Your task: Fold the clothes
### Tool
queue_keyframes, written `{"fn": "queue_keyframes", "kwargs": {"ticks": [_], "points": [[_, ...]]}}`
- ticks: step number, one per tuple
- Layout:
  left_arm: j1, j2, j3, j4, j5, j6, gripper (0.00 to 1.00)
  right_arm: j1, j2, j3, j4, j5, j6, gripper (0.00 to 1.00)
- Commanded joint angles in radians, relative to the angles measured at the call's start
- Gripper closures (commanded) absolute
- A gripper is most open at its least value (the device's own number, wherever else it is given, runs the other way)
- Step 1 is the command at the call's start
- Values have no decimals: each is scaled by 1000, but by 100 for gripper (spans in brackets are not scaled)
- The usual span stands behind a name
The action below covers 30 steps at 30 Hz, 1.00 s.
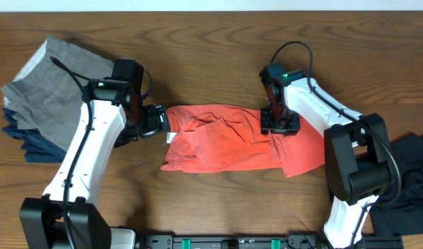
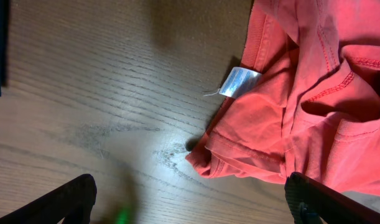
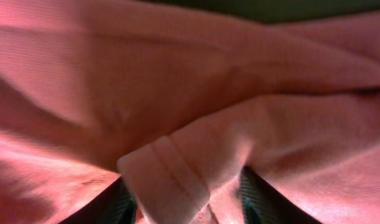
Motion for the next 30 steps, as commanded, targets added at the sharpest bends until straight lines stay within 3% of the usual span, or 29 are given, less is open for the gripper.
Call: {"fn": "queue_keyframes", "kwargs": {"ticks": [1, 4, 9, 13, 15, 24, 30], "points": [[6, -8, 0, -2, -16, 2, 2, 13, -6, -19, 5, 33, 57, 59], [6, -8, 0, -2, -16, 2, 2, 10, -6, -18, 2, 35, 72, 68], [6, -8, 0, -2, -16, 2, 2, -10, -7, -16, -8, 34, 72, 71], [6, -8, 0, -2, -16, 2, 2, -30, -7, -5, -22, 34, 72, 94], [6, -8, 0, -2, -16, 2, 2, -40, -8, 18, -43, 34, 72, 99], [6, -8, 0, 1, -16, 2, 2, -60, -14, 203, -141, 34, 60, 99], [6, -8, 0, 2, -16, 2, 2, -59, -12, 208, -128, 37, 60, 97]]}}
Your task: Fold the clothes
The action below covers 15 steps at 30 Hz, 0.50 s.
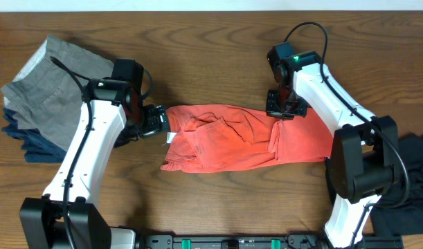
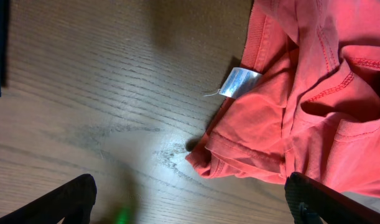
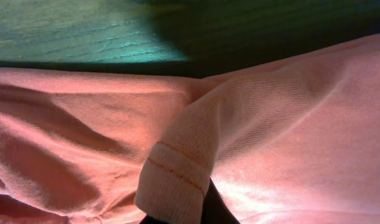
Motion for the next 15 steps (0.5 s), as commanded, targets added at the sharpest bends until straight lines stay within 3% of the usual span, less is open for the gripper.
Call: {"fn": "queue_keyframes", "kwargs": {"ticks": [1, 4, 7, 9, 10, 15], "points": [[6, -8, 0, 1, -16, 2, 2, -6, -12, 6, 11, 11, -4, 96], [6, -8, 0, 1, -16, 2, 2, -3, -11, 6, 12, 11, -4, 92], [6, -8, 0, 1, -16, 2, 2, 5, -11, 6, 12, 11, -4, 82], [6, -8, 0, 1, -16, 2, 2, 11, -11, 6, 12, 11, -4, 57], [6, -8, 0, 1, -16, 2, 2, 14, -11, 6, 12, 11, -4, 49], [6, -8, 0, 0, -16, 2, 2, 21, -11, 6, 4, 20, -3, 46]]}}
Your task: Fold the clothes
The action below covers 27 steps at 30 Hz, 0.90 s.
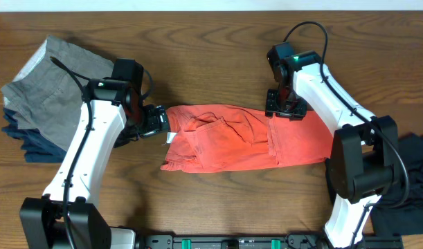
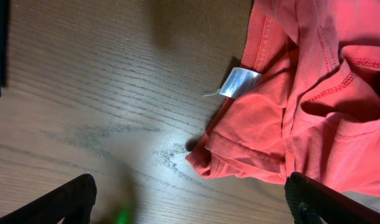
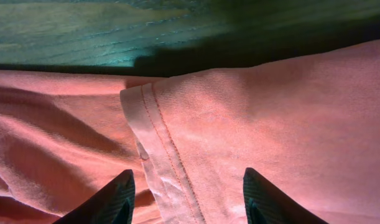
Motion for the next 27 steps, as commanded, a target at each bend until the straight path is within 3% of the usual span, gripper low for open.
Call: {"fn": "queue_keyframes", "kwargs": {"ticks": [1, 9, 12, 16, 24, 27], "points": [[6, -8, 0, 0, -16, 2, 2, 19, -13, 6, -10, 31, 2, 46], [6, -7, -3, -3, -15, 5, 2, -72, -78, 7, -146, 192, 86, 46], [6, -5, -26, 20, 23, 64, 2, -144, -126, 7, -179, 211, 91, 42], [6, 9, -97, 98, 122, 136, 2, -240, -177, 7, -217, 199, 89, 30], [5, 58, -263, 389, 549, 402, 2, -320, -188, 4, -246, 179, 32, 27], [5, 72, -281, 436, 591, 416, 2, -319, -188, 0, -238, 178, 31, 25]]}}
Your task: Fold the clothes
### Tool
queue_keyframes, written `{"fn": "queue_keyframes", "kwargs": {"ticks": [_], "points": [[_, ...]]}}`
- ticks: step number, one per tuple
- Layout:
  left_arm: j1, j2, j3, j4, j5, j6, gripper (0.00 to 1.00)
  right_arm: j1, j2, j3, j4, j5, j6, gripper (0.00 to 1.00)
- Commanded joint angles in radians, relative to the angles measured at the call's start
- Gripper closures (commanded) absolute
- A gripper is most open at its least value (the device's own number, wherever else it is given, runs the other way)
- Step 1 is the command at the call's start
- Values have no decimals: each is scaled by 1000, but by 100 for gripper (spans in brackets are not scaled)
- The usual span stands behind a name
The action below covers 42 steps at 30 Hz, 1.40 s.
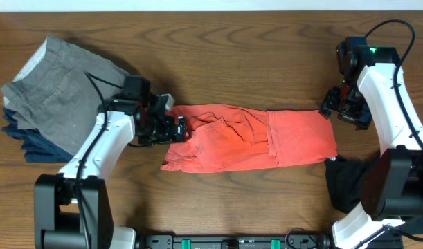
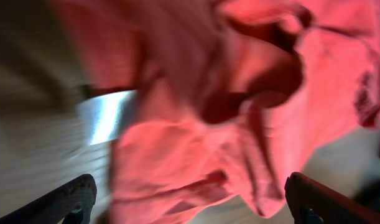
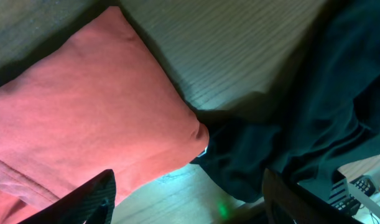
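Observation:
A red garment lies stretched left to right across the middle of the table, its right third folded over flat. My left gripper is open at its crumpled left end; in the left wrist view the blurred red cloth and its white label fill the space between the fingers. My right gripper is open at the garment's right end, over the red corner and the bare wood, holding nothing.
A grey folded garment sits on navy ones at the far left. A dark garment lies bunched at the right, touching the red corner, and shows in the right wrist view.
My right gripper has moved from the fold line in the garment's middle to its right end. My left gripper has moved right, from the wood beside the label onto the garment's left end.
At first my right gripper held a hem, with the garment's right part slanting toward the front. Then that part lay straight in line with the rest, hem still held. Then the gripper was open over the flat fold. Both grippers now stand open at opposite ends.

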Motion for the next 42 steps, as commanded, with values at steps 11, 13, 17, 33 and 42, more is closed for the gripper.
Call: {"fn": "queue_keyframes", "kwargs": {"ticks": [11, 13, 17, 33, 42], "points": [[-21, 105, -15, 91, -16, 112, 2, -4, -5, -1, 11, -8, -17, 23], [-21, 116, -15, 95, -63, 109, 2, -4, -5, -2, 11, -8, -18, 23], [-26, 140, -15, 114, -64, 109, 2, -4, -5, -2, 12, -23, -19, 23], [-84, 272, -15, 63, 2, 108, 29, -4, -5, -2, 14, -23, -20, 23], [-100, 270, -14, 7, -72, 107, 94, -4, -5, -2, 14, -23, -21, 23]]}}
